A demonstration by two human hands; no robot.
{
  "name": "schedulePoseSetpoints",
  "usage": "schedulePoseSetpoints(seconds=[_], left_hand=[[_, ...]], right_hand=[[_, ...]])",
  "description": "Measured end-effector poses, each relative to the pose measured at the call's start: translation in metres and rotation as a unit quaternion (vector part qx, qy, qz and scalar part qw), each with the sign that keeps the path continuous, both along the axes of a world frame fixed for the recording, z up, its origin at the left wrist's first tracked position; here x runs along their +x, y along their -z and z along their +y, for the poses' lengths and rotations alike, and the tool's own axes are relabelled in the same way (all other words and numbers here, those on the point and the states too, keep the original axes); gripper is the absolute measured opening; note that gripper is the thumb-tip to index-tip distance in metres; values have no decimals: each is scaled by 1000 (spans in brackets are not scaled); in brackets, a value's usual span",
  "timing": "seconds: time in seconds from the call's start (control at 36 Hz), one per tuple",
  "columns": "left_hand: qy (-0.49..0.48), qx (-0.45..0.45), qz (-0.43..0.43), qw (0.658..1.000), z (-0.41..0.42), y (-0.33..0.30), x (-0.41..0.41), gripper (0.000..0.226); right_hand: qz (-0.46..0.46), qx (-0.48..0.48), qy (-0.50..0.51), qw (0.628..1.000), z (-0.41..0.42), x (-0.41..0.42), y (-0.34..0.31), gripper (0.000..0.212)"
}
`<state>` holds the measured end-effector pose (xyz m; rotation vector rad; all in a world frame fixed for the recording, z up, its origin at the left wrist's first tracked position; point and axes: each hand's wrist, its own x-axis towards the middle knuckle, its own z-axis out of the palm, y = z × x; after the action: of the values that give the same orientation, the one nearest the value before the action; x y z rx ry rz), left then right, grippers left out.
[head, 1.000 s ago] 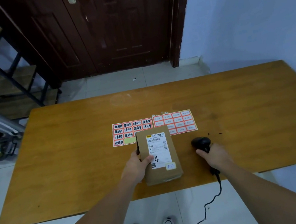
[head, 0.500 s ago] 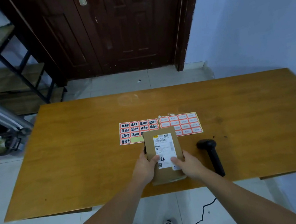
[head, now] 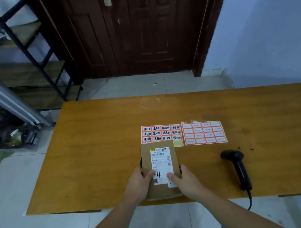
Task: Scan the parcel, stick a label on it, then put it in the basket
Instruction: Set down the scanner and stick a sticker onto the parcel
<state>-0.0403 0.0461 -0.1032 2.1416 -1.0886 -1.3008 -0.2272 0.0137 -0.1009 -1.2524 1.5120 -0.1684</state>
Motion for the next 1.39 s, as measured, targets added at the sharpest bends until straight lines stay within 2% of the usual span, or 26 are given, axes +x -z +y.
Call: schedulePoseSetpoints(seconds=[0.11, 0.22, 0.28, 0.33, 0.42, 0.5, 0.64, 0.75, 0.86, 1.0, 1.17, 1.39], left_hand=[[12, 28, 3, 1000, -5, 0, 6, 66], [68, 80, -108, 989, -18, -7, 27, 90], [22, 69, -96, 993, -33, -5, 41, 95], [-56, 47, -32, 997, -52, -2, 54, 96], [-151, 32, 89, 984, -85, 4, 65, 81], [-174, 56, 142, 973, -113, 11, 67, 74], [-160, 87, 158, 970, -131, 33, 64, 71], [-186, 80, 170, 965, -139, 42, 59, 62], [-207, 82, 192, 956, -148, 42, 56, 53], [-198, 89, 210, 953, -154, 43, 55, 32], [-180, 107, 244, 947, -164, 48, 53, 33], [-183, 98, 218, 953, -181, 48, 46, 21]], right_hand=[[4, 18, -3, 1000, -6, -1, -2, 63], [53, -11, -3, 999, -32, -11, -10, 67], [96, -39, 22, 994, -51, -15, -11, 63], [112, -63, 30, 991, -71, -17, -7, 53], [123, -70, -5, 990, -99, -19, 4, 37], [147, -77, -53, 985, -118, -17, 20, 40], [166, -80, -151, 971, -124, -13, 45, 63], [203, -101, -231, 946, -126, -12, 60, 73], [204, -106, -254, 939, -123, -12, 76, 83], [201, -124, -264, 935, -122, -19, 82, 79], [188, -118, -253, 942, -126, -19, 65, 75], [181, -114, -251, 944, -128, -20, 56, 70]])
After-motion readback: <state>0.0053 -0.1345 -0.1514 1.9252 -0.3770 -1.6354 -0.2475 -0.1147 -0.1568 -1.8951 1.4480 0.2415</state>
